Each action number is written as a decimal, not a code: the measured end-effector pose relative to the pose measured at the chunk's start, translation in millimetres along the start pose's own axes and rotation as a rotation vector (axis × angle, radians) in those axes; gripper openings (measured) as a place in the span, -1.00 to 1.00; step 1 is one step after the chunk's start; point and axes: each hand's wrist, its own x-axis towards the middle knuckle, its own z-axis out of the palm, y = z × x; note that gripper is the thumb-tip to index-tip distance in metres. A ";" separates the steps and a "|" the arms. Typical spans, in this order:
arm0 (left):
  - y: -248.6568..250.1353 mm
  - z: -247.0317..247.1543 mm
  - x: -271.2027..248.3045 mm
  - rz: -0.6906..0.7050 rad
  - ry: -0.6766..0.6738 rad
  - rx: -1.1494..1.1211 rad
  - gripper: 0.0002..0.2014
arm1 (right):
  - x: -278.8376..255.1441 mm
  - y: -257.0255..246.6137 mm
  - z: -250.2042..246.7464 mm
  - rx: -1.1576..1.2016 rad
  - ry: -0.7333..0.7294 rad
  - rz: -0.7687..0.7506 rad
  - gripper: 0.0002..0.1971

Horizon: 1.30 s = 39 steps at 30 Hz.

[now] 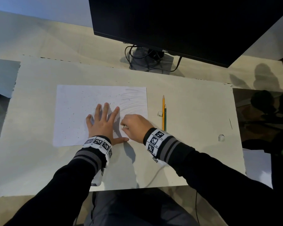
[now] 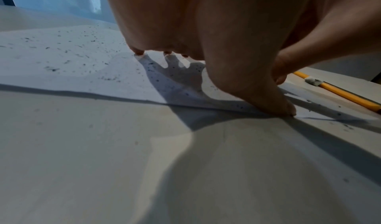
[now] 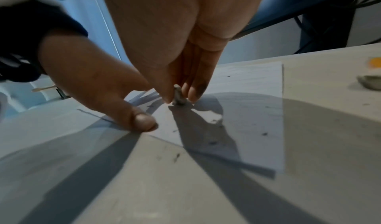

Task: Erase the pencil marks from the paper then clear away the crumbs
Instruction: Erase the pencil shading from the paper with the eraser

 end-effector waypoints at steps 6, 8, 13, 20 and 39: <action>0.4 -0.6 -0.3 -0.013 -0.012 -0.008 0.30 | 4.9 7.8 -4.6 0.051 0.130 0.120 -0.81; 0.6 -0.9 0.2 -0.012 -0.010 -0.008 0.29 | -0.8 3.2 1.4 0.064 0.061 0.041 -0.79; 1.3 -1.4 -0.1 -0.017 -0.007 -0.011 0.28 | 8.1 17.5 -7.0 0.095 0.135 0.117 -0.76; 1.0 -0.3 0.7 -0.018 -0.013 0.002 0.30 | 0.4 4.9 4.6 0.092 0.043 0.036 -0.77; 1.1 -0.1 0.4 -0.029 0.005 -0.012 0.21 | -6.9 -6.3 9.8 0.054 -0.036 -0.012 -0.82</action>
